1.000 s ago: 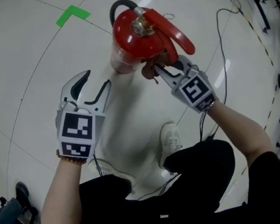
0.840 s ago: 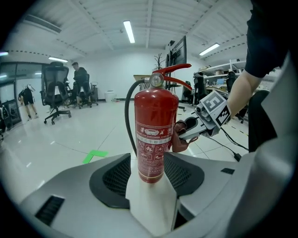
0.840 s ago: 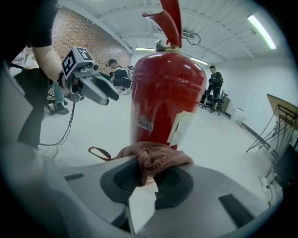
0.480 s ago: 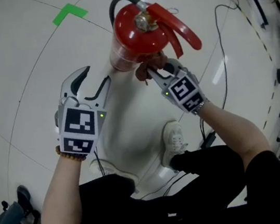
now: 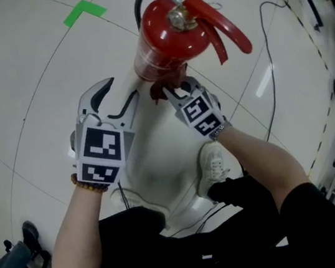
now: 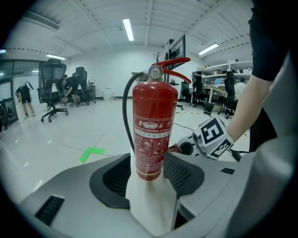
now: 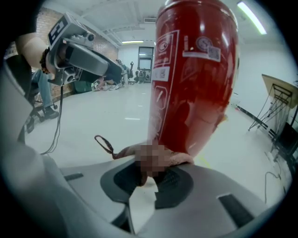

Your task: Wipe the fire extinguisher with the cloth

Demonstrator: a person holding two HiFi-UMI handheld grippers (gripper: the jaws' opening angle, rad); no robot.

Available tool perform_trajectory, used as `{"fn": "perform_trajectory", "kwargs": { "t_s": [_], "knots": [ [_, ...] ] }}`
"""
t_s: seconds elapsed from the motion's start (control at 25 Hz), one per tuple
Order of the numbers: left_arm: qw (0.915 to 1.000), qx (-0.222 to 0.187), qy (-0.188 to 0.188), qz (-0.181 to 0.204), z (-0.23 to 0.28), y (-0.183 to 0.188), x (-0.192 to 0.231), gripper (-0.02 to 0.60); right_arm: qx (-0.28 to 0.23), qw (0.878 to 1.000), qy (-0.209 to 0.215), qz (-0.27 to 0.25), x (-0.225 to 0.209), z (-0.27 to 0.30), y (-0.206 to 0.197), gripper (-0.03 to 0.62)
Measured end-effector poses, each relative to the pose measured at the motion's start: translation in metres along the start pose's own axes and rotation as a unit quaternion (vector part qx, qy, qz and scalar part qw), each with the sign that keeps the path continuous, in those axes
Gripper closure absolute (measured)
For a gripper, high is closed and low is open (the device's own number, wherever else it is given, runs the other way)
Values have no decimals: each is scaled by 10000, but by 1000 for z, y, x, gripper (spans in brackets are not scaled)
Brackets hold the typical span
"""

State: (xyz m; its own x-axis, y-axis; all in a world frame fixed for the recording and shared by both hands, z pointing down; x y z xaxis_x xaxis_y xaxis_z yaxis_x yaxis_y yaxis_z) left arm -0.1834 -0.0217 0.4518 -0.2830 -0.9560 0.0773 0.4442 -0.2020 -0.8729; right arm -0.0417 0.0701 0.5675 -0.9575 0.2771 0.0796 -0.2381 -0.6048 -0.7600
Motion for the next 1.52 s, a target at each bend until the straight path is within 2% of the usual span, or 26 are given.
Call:
{"fn": "perform_trajectory", "kwargs": {
  "t_s": [0.56,0.88,1.04,1.2,1.36,1.52],
  "knots": [
    [9999,-4,76,-114,-9,-9,10,365,200,9981,-82,577,31,49,-8,516],
    [9985,114,-24,-538,-13,-26,23,364,-101,9968,39,786,41,45,13,516],
    [9962,80,-349,-794,-16,-23,27,364,-214,9965,743,323,62,22,31,516],
    [9930,57,-863,-802,-29,-21,26,364,-435,9854,1624,-277,77,-11,59,516],
    [9842,177,-1555,-828,-49,-32,12,364,-1047,9670,2270,-483,75,-47,100,516],
    [9751,131,-2095,-723,-69,-22,-5,265,-1513,9397,2929,-914,82,-81,133,516]
  ]
}}
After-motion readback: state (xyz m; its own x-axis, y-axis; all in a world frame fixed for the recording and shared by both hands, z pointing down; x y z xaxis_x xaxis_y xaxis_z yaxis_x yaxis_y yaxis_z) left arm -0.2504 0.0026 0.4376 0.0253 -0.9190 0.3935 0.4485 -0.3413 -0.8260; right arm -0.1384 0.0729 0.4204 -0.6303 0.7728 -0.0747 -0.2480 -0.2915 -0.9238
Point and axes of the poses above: the fingertips, and each gripper's own axes: z forward along the fingers, x to its left, y out of its top, the point moved 6 cm from there along -z, backward along the fingers, and after that the axes turned 8 degrees about -x, right-handed, at the moved point
